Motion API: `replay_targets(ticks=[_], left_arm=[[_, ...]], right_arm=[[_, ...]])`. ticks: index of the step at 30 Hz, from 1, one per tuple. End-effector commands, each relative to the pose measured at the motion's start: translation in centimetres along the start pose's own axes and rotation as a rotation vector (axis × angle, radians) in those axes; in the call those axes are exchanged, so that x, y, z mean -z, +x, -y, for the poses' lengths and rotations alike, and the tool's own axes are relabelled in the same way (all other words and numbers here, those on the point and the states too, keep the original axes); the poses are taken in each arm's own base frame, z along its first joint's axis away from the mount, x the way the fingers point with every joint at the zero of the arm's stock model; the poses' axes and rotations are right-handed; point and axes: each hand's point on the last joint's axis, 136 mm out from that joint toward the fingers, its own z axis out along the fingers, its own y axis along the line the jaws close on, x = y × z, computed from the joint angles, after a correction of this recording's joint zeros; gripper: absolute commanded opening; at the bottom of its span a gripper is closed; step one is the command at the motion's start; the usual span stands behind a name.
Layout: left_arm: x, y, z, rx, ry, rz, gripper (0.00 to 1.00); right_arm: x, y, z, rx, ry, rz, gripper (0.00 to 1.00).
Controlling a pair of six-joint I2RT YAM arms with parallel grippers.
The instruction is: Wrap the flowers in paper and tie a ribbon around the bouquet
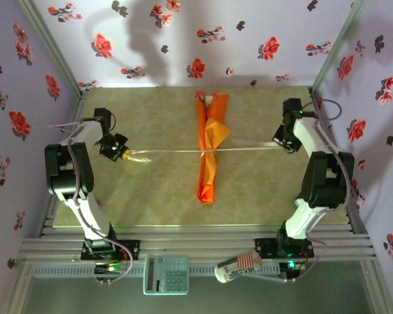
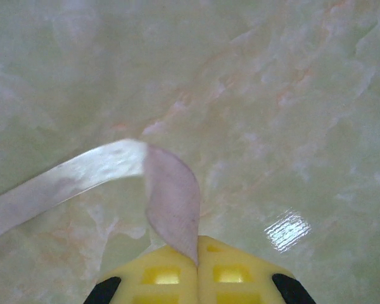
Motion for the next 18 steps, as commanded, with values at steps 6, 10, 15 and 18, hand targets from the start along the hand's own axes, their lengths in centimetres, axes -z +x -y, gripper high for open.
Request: replay_targets(ticks=[6, 10, 15, 18], left_arm=[[1.2, -3.2, -1.7, 0.139, 0.049, 0.071, 0.00], [1.4, -3.5, -2.1, 0.157, 0.058, 0.075, 0.00], [1.7, -3.8, -2.4, 0.172, 0.066, 0.079, 0.00], [2.0, -4.2, -2.9, 0.202, 0.077, 0.089, 0.00]], right_arm=[[-1.6, -1.3, 4.0, -0.177, 0.019, -0.022, 0.00], [-2.3, -1.5, 4.8, -0.243, -0.003, -0.042, 0.00], [-2.5, -1.9, 5.3, -0.284, -0.010, -0.035, 0.00], [-2.6, -2.3, 5.7, -0.320, -0.024, -0.035, 0.00]])
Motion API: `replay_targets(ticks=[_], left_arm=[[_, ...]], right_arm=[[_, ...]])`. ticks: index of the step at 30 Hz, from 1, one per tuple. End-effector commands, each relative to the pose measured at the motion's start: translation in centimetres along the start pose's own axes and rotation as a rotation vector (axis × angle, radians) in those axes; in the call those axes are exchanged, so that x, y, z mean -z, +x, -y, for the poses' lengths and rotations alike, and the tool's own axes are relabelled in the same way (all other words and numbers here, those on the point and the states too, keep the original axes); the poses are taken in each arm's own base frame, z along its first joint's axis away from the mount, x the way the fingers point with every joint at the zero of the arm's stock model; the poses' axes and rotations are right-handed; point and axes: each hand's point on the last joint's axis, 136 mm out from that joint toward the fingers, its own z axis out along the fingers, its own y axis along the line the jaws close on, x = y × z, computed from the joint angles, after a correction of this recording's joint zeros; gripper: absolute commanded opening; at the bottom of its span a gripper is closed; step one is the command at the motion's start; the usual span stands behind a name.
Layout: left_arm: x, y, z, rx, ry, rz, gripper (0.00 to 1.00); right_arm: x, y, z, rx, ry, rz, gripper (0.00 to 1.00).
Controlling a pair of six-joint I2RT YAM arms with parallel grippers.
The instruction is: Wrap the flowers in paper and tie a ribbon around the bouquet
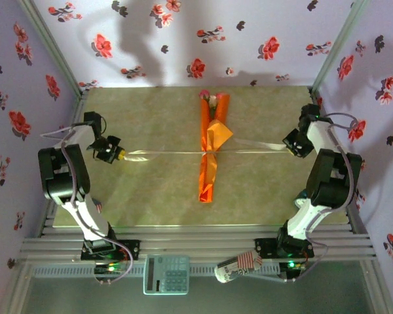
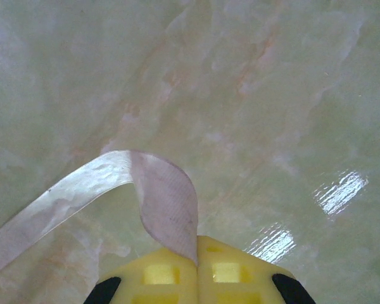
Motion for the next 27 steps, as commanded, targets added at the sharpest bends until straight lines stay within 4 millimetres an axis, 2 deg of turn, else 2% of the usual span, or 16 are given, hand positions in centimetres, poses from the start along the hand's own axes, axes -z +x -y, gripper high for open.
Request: replay_targets(ticks=[1, 7, 15, 27], left_arm=[[1.9, -3.4, -1.4, 0.085, 0.005, 0.128, 0.00], [2.4, -4.1, -2.3, 0.135, 0.029, 0.129, 0.00], [2.3, -4.0, -2.5, 0.151, 0.044, 0.116, 0.00], [3.3, -5.2, -3.5, 0.183, 0.055, 0.126, 0.00]], right_arm=[[-0.1, -2.8, 2.2, -0.087, 0.047, 0.083, 0.00], [-0.1, -3.8, 2.7, -0.134, 0.032, 0.098, 0.00], [0.0, -4.6, 2.6, -0.188, 0.006, 0.112, 0.00], [-0.3, -5.6, 3.9, -0.249, 0.000, 0.111, 0.00]])
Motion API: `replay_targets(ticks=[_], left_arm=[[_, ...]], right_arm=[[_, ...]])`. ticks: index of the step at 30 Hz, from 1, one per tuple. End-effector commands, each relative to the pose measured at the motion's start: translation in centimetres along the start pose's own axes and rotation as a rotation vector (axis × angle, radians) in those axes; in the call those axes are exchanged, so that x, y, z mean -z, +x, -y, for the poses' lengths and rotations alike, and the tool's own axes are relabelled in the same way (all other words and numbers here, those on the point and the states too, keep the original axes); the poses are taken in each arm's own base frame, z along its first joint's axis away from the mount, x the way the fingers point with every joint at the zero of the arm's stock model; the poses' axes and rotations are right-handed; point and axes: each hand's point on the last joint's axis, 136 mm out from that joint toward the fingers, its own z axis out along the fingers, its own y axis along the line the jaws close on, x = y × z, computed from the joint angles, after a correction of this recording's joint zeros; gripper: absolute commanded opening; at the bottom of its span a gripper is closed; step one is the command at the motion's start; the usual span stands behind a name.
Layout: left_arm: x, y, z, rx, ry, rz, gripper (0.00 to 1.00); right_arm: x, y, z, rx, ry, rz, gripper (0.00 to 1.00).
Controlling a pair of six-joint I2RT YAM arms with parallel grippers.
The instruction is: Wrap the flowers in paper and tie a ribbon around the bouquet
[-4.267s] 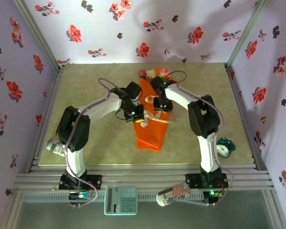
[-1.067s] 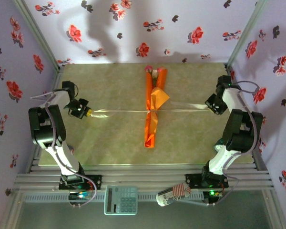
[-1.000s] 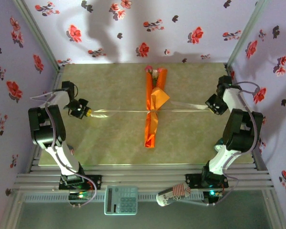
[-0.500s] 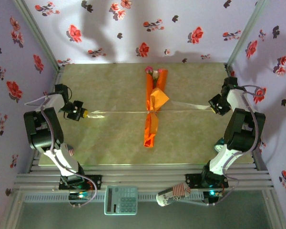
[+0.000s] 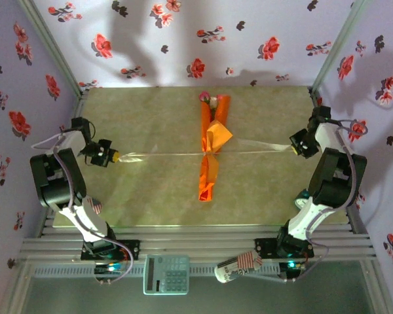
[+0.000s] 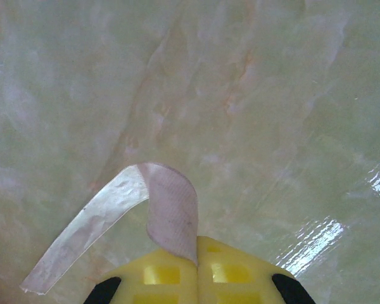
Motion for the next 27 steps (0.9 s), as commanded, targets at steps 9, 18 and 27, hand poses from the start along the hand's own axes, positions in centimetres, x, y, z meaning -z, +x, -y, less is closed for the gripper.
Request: replay_targets(ticks=[9, 18, 27], left_arm=[[2.9, -5.1, -1.4, 0.063, 0.001, 0.187, 0.00], [3.5, -5.3, -2.0, 0.065, 0.000, 0.188, 0.00], [4.0, -4.5, -2.0, 0.034, 0.003, 0.181, 0.00]], right_arm=[[0.3, -4.4, 2.7, -0.080, 0.072, 0.152, 0.00], [0.3, -4.5, 2.8, -0.098, 0.062, 0.152, 0.00], [0.1, -3.7, 3.2, -0.102, 0.057, 0.142, 0.00]])
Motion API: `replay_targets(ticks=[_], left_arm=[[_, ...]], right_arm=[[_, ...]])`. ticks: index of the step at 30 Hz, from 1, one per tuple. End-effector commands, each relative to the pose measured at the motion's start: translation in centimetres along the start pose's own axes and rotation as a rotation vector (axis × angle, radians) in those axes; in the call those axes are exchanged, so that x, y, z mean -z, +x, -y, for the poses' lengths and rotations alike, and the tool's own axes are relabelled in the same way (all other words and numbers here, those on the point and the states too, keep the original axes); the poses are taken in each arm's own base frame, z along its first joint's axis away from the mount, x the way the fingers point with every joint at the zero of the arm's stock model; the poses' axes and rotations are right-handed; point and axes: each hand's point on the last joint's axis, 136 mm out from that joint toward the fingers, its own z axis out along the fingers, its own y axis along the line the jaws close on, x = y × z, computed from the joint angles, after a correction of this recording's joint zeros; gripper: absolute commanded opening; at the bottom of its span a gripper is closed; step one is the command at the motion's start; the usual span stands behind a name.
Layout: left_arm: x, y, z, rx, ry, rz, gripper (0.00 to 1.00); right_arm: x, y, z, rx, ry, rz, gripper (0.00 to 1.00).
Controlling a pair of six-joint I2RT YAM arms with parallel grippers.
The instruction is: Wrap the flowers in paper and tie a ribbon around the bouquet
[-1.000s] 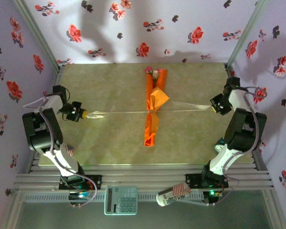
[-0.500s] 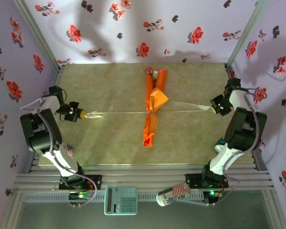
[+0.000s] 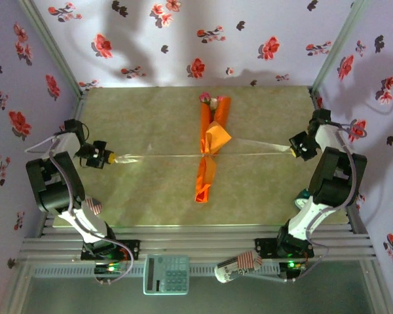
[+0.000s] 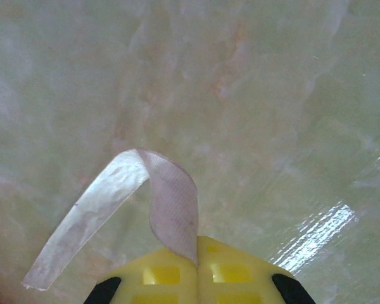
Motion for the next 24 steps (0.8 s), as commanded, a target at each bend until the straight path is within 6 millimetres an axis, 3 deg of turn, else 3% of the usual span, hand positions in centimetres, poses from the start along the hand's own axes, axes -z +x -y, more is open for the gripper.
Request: replay_targets(ticks=[1, 5, 11, 16, 19, 24], left_arm=[[2.3, -3.9, -0.8, -0.002, -0.014, 0.175, 0.00], [1.9, -2.7, -0.4, -0.037, -0.028, 0.150, 0.00], [0.4, 1.7, 1.9, -0.142, -0.035, 0.097, 0.00], [-0.3, 5.3, 2.3, -0.222, -0.071, 0.074, 0.00], [-0.4, 6.6, 0.4, -0.239, -0.182, 0.054, 0.24], [2.4, 6.6, -3.0, -0.207, -0.369, 0.176, 0.51]], right_arm=[[1.2, -4.5, 2.4, -0.058, 0.059, 0.189, 0.00], [1.1, -3.7, 1.8, -0.027, 0.055, 0.175, 0.00], [0.4, -0.3, 0.2, 0.025, 0.039, 0.103, 0.00], [0.2, 2.2, 0.5, 0.062, 0.078, 0.083, 0.00], [0.4, 2.6, 0.5, 0.074, 0.080, 0.088, 0.00], [0.8, 2.7, -0.1, 0.088, 0.070, 0.099, 0.00]])
